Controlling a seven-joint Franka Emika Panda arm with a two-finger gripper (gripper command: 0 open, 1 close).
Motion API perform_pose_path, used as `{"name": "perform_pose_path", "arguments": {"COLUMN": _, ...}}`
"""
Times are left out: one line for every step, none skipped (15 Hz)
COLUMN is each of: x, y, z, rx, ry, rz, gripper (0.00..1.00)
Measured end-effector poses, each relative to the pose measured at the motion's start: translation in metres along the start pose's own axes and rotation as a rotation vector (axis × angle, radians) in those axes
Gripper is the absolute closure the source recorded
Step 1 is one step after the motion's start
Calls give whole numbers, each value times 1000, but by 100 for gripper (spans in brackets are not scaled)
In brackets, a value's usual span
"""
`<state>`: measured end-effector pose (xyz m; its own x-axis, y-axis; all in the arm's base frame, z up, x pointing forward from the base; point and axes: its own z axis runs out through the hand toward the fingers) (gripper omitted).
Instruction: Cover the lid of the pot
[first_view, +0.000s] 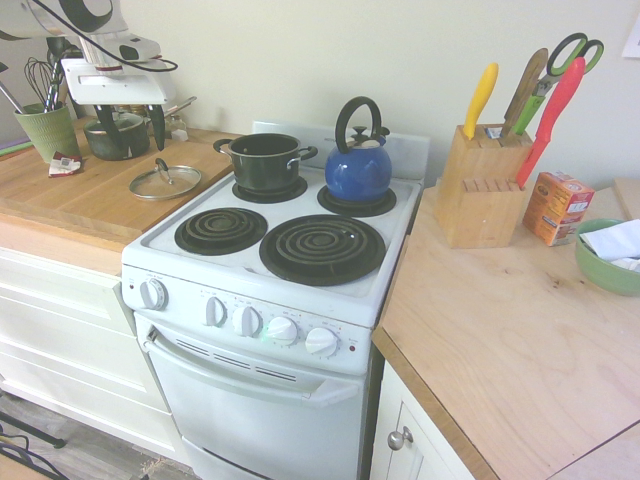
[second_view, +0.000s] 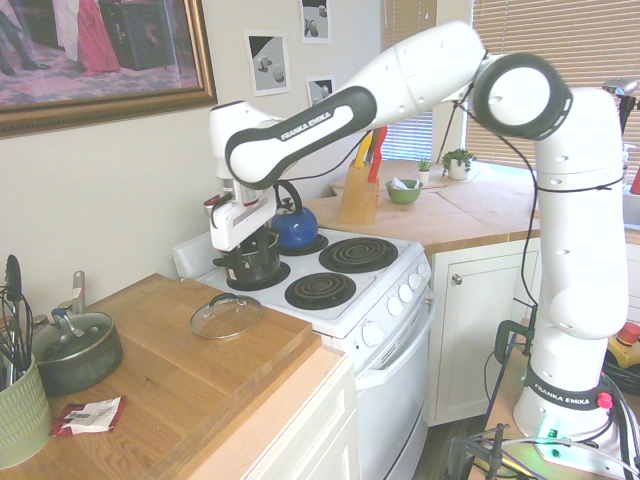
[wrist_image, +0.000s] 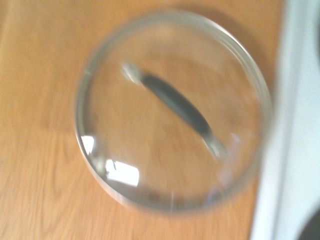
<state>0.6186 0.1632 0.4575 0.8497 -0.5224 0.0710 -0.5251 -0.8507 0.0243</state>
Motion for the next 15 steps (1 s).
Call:
{"name": "perform_pose_path", "arguments": {"x": 8, "y": -11, "z": 5, "rx": -17, "ry": 7, "rz": -27, "gripper": 0}}
{"name": "perform_pose_path", "arguments": {"x": 17, "y": -20, "z": 9, "rx": -34, "ry": 15, "rz": -54, "gripper": 0}}
{"name": "perform_pose_path", "arguments": {"x": 24, "y": -28, "z": 12, "rx": -48, "ry": 19, "rz": -86, "gripper": 0}}
{"name": "perform_pose_path", "arguments": {"x": 32, "y": -36, "z": 15, "rx": -58, "ry": 15, "rz": -120, "gripper": 0}}
{"name": "perform_pose_path", "arguments": {"x": 38, "y": -42, "z": 16, "rx": -66, "ry": 7, "rz": -148, "gripper": 0}}
{"name": "perform_pose_path", "arguments": {"x": 43, "y": -49, "z": 18, "rx": -73, "ry": 0, "rz": -172, "gripper": 0}}
{"name": "perform_pose_path", "arguments": {"x": 48, "y": -55, "z": 21, "rx": -81, "ry": -8, "rz": -199, "gripper": 0}}
{"name": "perform_pose_path", "arguments": {"x": 51, "y": -61, "z": 27, "rx": -89, "ry": -22, "rz": -224, "gripper": 0}}
{"name": "perform_pose_path", "arguments": {"x": 54, "y": -67, "z": 34, "rx": -98, "ry": -36, "rz": -244, "gripper": 0}}
{"name": "perform_pose_path", "arguments": {"x": 58, "y": -72, "z": 42, "rx": -106, "ry": -46, "rz": -264, "gripper": 0}}
{"name": "perform_pose_path", "arguments": {"x": 61, "y": -78, "z": 49, "rx": -110, "ry": -57, "rz": -282, "gripper": 0}}
{"name": "perform_pose_path", "arguments": {"x": 62, "y": -83, "z": 54, "rx": -111, "ry": -68, "rz": -300, "gripper": 0}}
{"name": "perform_pose_path", "arguments": {"x": 64, "y": -87, "z": 58, "rx": -110, "ry": -81, "rz": -315, "gripper": 0}}
{"name": "perform_pose_path", "arguments": {"x": 66, "y": -91, "z": 60, "rx": -104, "ry": -90, "rz": -327, "gripper": 0}}
{"name": "perform_pose_path", "arguments": {"x": 68, "y": -92, "z": 61, "rx": -101, "ry": -97, "rz": -332, "gripper": 0}}
